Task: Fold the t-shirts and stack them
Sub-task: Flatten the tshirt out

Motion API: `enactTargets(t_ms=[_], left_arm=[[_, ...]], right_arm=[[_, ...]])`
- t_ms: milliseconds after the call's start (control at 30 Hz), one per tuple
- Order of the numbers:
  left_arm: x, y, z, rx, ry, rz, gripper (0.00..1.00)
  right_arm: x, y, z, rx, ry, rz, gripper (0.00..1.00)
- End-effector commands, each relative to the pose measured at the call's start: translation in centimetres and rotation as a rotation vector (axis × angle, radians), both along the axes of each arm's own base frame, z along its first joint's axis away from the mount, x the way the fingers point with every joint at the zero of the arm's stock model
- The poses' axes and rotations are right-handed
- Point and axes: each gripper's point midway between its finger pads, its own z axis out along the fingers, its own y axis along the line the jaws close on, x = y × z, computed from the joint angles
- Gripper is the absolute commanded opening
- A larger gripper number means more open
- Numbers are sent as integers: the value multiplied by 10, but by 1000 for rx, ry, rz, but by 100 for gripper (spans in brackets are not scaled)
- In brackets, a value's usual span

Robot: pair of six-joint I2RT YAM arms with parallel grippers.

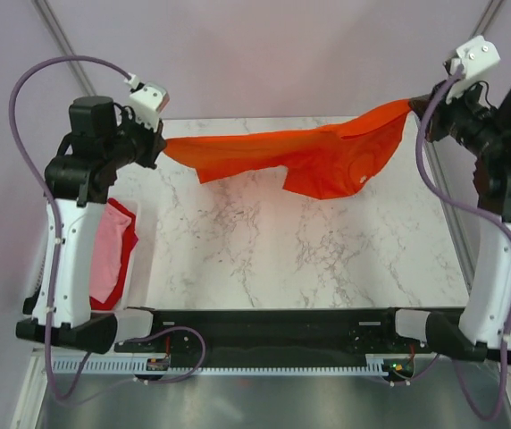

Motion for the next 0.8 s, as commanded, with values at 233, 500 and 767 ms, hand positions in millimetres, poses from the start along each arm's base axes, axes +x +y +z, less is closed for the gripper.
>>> enactTargets(t_ms=[233,500,767], left_arm=[[-115,25,121,33,-433,2,2],[-97,25,129,86,-448,-10,2],[-15,10,9,111,-137,-47,2]], right_arm=[[-154,-15,109,-75,-397,-177,0],[-127,-32,103,-83,-389,-262,0],[-19,-37,28,-100,-215,-212,0]])
